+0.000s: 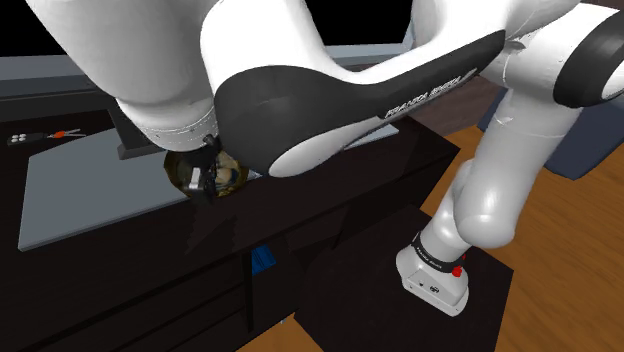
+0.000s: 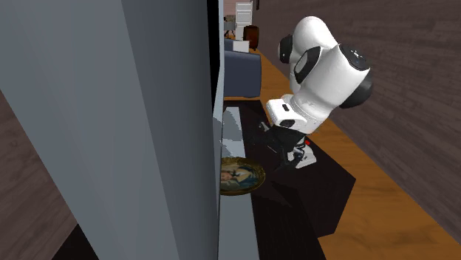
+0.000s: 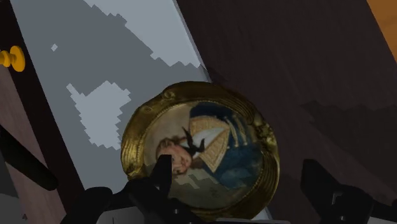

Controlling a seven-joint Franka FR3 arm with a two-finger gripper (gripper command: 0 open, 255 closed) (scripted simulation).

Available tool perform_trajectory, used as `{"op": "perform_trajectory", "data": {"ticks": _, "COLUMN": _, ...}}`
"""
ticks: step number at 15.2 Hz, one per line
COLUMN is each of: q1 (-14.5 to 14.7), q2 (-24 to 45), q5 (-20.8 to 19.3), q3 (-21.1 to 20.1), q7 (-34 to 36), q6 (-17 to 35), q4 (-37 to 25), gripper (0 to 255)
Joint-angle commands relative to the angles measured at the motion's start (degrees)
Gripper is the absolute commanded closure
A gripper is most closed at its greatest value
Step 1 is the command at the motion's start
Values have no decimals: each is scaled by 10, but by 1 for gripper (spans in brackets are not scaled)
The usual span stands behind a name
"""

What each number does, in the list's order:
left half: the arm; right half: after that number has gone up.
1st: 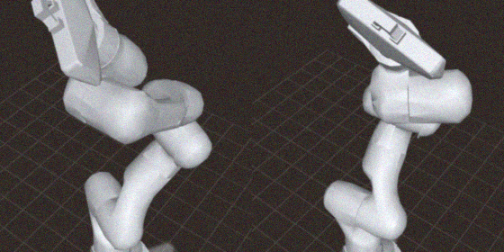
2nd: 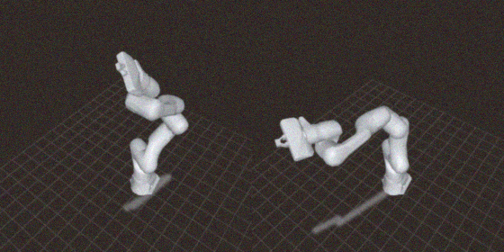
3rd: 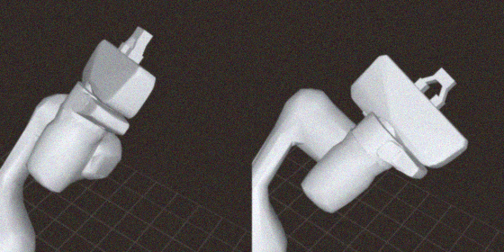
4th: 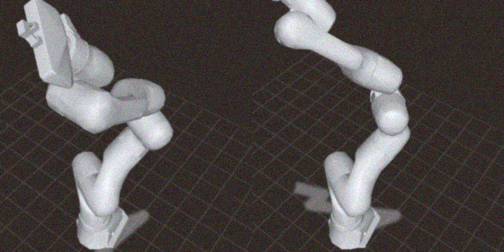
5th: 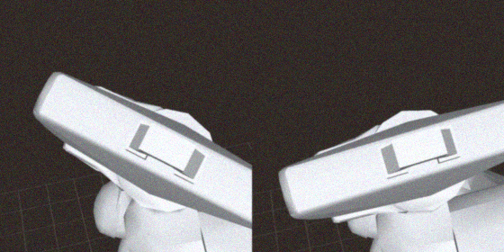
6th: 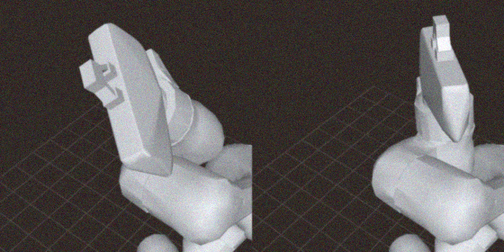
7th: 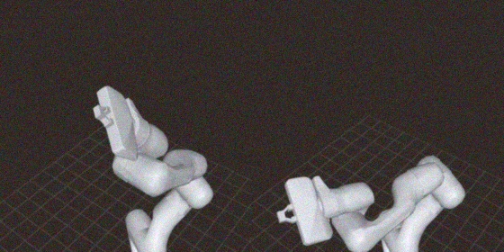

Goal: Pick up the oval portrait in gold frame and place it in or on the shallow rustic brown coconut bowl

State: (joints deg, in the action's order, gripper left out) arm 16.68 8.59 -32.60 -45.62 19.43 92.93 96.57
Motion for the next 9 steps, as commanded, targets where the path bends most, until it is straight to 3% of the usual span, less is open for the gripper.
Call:
{"op": "perform_trajectory", "data": {"ticks": 1, "q1": 35, "q2": 52, "q5": -48, "q3": -10, "q7": 20, "q6": -22, "q4": -34, "gripper": 0}}
{"op": "perform_trajectory", "data": {"ticks": 3, "q1": 60, "q2": 82, "q5": -74, "q3": -9, "q7": 26, "q6": -35, "q4": -56, "gripper": 0}}
{"op": "perform_trajectory", "data": {"ticks": 9, "q1": 41, "q2": 77, "q5": -76, "q3": -2, "q7": 31, "q6": 10, "q4": -11, "gripper": 0}}
